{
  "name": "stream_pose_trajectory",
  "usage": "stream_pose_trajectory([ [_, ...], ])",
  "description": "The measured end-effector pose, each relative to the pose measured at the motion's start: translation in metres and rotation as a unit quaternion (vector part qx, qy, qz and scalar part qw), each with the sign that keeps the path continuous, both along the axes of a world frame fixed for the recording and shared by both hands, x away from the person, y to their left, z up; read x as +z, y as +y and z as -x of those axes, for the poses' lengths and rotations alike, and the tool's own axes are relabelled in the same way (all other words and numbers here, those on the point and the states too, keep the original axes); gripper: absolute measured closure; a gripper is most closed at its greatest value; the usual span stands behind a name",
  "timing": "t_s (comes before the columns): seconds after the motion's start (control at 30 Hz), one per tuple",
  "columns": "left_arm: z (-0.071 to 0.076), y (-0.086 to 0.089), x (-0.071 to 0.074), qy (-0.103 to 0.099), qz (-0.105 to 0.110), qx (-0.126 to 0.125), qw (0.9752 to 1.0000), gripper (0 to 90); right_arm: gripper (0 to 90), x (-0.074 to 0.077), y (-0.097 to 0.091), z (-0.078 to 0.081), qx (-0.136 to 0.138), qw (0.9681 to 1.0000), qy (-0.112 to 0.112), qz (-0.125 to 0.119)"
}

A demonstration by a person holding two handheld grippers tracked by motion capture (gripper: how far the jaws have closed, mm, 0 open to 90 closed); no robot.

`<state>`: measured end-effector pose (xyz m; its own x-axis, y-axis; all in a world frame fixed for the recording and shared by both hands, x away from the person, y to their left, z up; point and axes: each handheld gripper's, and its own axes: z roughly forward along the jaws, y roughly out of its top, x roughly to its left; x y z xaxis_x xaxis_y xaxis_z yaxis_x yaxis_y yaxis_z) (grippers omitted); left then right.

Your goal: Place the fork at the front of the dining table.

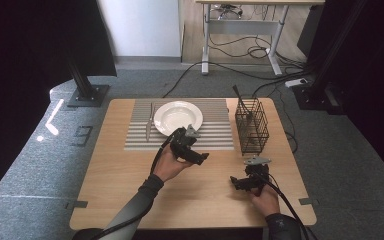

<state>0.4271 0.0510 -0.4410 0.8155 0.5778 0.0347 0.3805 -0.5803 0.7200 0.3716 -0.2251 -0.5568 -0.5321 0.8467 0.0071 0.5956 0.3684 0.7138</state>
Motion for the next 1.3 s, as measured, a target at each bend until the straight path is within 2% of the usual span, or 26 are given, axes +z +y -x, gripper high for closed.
stream_pose_trajectory([
  [0.13, -0.011, -0.012, 0.010, -0.003, 0.001, -0.007, 1.0000, 10.0, 0.0, 0.000, 0.000, 0.000, -0.001, 1.0000, -0.002, -0.001],
  [0.3, -0.021, -0.025, 0.020, -0.002, 0.015, -0.017, 0.9997, 13.9, 0.0, 0.000, 0.000, 0.000, -0.001, 1.0000, -0.002, 0.000],
  [0.4, -0.028, -0.041, 0.030, -0.004, 0.021, -0.026, 0.9994, 14.3, 0.0, 0.000, 0.000, 0.000, 0.000, 1.0000, -0.002, -0.001],
  [0.43, -0.028, -0.041, 0.030, -0.004, 0.021, -0.026, 0.9994, 14.4, 0.0, 0.000, 0.000, 0.000, 0.000, 1.0000, -0.002, -0.001],
  [0.47, -0.031, -0.050, 0.035, -0.007, 0.021, -0.030, 0.9993, 14.5, 0.0, 0.000, 0.000, 0.000, -0.001, 1.0000, -0.002, -0.001],
  [0.6, -0.037, -0.062, 0.040, -0.009, 0.019, -0.034, 0.9992, 15.6, 0.0, 0.000, 0.000, 0.000, 0.000, 1.0000, -0.003, 0.000],
  [0.7, -0.044, -0.076, 0.045, -0.007, 0.027, -0.038, 0.9989, 17.3, 0.0, 0.000, 0.000, 0.000, 0.000, 1.0000, -0.003, 0.000],
  [0.87, -0.049, -0.090, 0.048, -0.010, 0.033, -0.042, 0.9985, 20.6, 0.0, 0.000, 0.001, 0.000, -0.001, 1.0000, -0.002, -0.001],
  [1.07, -0.055, -0.108, 0.051, -0.012, 0.036, -0.049, 0.9981, 30.3, 0.0, 0.000, 0.001, 0.000, 0.000, 1.0000, -0.002, 0.000],
  [1.13, -0.057, -0.117, 0.049, -0.012, 0.036, -0.048, 0.9982, 35.5, 0.0, 0.000, 0.001, 0.000, 0.000, 1.0000, -0.002, 0.000],
  [1.3, -0.059, -0.126, 0.046, -0.008, 0.037, -0.041, 0.9985, 44.7, 0.0, 0.000, 0.001, 0.000, 0.000, 1.0000, -0.002, 0.000],
])
